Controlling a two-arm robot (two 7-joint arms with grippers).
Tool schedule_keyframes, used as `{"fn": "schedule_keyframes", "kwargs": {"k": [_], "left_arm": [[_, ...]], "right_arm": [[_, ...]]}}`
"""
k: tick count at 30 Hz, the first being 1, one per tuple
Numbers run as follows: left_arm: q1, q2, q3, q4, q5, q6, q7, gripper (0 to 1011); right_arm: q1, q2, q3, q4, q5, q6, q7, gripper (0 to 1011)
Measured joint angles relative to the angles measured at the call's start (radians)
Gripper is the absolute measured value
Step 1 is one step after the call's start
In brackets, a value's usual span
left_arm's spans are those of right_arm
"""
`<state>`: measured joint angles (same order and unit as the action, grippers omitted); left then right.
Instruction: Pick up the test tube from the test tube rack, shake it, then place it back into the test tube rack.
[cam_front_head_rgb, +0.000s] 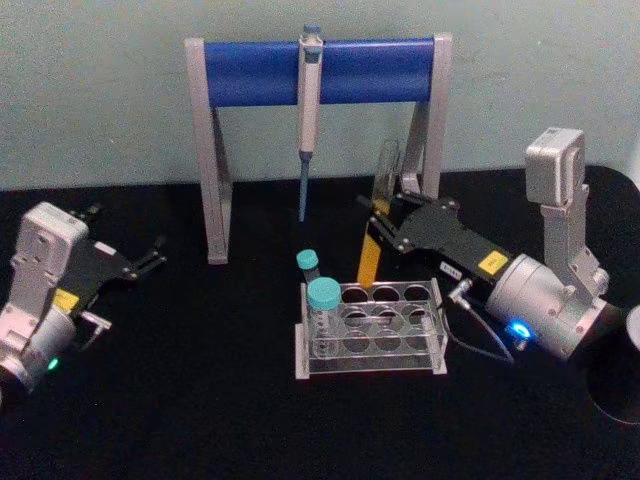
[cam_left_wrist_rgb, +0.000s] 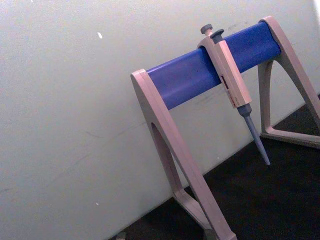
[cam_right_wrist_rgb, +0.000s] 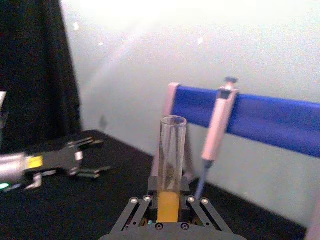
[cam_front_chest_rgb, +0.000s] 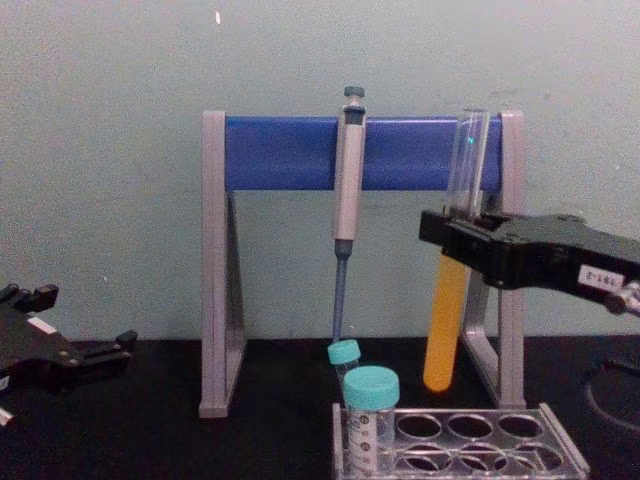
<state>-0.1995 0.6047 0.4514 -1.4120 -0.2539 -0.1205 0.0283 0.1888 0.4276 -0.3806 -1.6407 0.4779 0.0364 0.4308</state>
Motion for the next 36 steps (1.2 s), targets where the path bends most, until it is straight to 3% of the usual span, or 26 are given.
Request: {"fn": "schedule_keyframes", "kwargs": {"k": [3,10,36], "left_arm": [[0.000,0.000,0.000,0.000,0.000,0.000,0.000,1001],[0.000,0.000,0.000,0.000,0.000,0.000,0.000,1002],[0.000,0.000,0.000,0.000,0.000,0.000,0.000,1001]], "right_arm": [[0.012,-0.027,0.005,0.028,-0.029,-0.034,-0.043,234],[0.021,-0.051,0.028,0.060,-0.069,-0.042,-0.090,234],[0.019,-0.062,0.059,0.058,-0.107,-0.010,-0.077,234]]}}
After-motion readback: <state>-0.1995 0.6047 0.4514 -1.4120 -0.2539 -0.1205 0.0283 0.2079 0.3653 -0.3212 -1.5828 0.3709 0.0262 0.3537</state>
